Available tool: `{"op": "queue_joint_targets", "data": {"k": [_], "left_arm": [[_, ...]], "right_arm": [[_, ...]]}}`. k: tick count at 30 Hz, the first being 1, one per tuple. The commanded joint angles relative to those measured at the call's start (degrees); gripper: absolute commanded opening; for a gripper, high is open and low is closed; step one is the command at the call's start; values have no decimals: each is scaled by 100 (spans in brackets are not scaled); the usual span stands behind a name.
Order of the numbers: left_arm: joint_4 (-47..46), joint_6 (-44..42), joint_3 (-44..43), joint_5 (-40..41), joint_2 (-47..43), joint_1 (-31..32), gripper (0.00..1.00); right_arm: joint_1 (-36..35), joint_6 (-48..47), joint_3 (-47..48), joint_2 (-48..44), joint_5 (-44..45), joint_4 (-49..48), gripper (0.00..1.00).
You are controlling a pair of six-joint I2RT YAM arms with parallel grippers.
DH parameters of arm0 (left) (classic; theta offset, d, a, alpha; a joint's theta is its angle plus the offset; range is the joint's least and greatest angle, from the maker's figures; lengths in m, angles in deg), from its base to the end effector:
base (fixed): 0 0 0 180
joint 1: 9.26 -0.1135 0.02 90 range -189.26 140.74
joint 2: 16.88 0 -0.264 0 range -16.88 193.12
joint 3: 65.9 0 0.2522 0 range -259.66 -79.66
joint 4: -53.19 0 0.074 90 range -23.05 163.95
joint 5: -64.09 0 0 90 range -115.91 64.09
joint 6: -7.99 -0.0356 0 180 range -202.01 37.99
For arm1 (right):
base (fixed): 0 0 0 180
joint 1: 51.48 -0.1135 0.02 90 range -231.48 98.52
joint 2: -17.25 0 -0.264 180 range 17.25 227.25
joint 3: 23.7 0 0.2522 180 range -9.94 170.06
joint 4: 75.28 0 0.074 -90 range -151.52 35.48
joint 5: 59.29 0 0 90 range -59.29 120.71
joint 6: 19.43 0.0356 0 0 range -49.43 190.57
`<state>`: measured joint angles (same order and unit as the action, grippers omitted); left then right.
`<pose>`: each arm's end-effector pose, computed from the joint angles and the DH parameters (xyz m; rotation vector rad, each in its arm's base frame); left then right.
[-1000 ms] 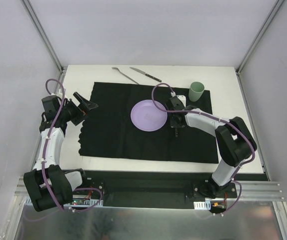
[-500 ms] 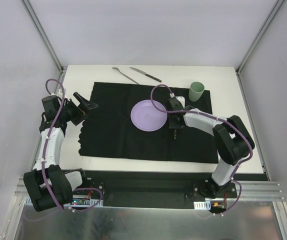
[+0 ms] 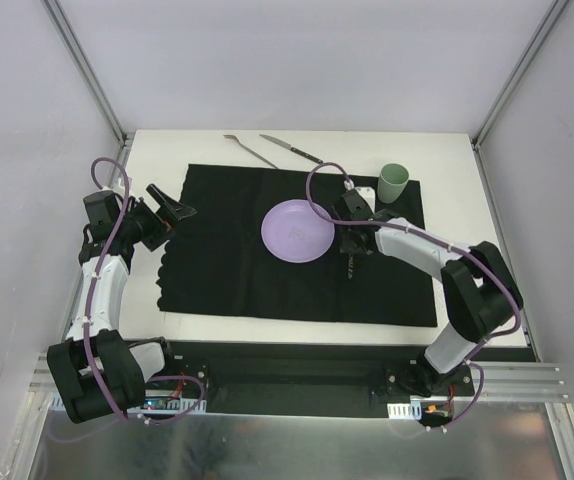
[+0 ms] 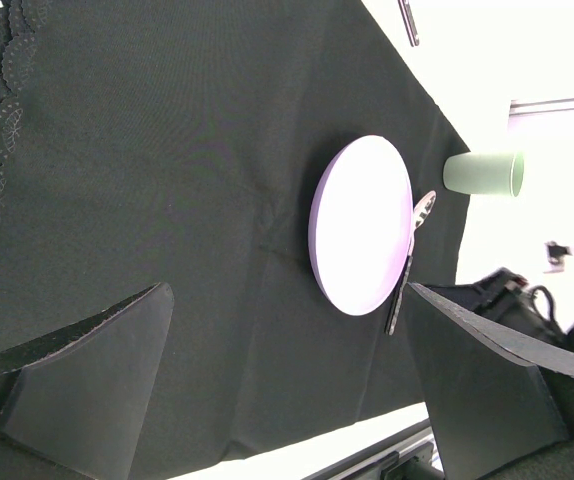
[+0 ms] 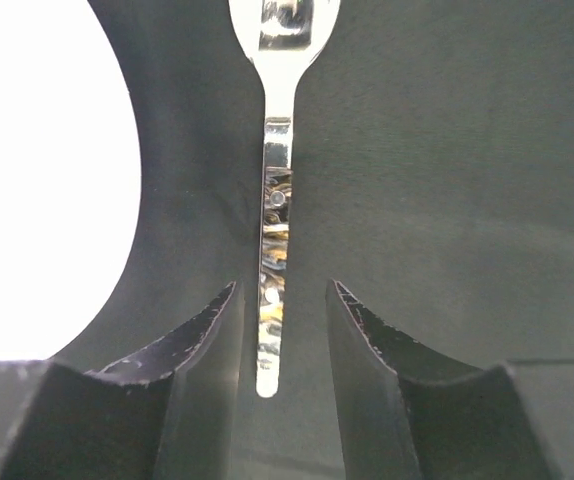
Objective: Set the dinner table for one person
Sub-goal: Place the spoon on the napkin, then move the fork to the center of the board.
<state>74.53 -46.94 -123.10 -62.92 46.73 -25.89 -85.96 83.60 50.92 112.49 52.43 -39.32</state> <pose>0.2399 0.0493 0.2741 -0.5123 1.9919 -0.8611 0.2870 0.1811 0.1982 -0.3184 2.4422 -0.1344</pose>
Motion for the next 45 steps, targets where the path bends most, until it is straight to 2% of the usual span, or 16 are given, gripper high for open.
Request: {"op": "queue_joint_targets", "data": {"k": [1,3,5,6,7,8,9,19,30,45], "left_arm": [[-151,-62,-59,-113,-16,-61,99],[-151,-62,-77,-139,19,-60,99],[-151,-62,-86,-148,11,-60,99],[-151,-62,-86,-139,19,-60,99],[-151,-62,-86,-139,11,-60,99],[-160,-62,-68,-131,2,-69,99],[-151,-62,-77,-131,2,-61,99],[-142,-70,-94,-104,46,-69,99],[-142,-79,-129,-34,107,-60,99],[-107,-97,-165,10,11,-69,99]], "right_arm": [[116,111,93,-532,219,294,41],[196,164,14,-586,219,338,40],[354,243,-48,-595,193,382,33],[406,261,-65,-577,184,399,26],[511,287,-126,-559,184,408,10],[556,296,-153,-498,175,408,2],[600,331,-171,-463,132,400,1],[1022,331,-347,-33,-141,31,1],[1145,208,-285,399,-247,4,1],[1286,-170,444,908,-414,364,1]]}}
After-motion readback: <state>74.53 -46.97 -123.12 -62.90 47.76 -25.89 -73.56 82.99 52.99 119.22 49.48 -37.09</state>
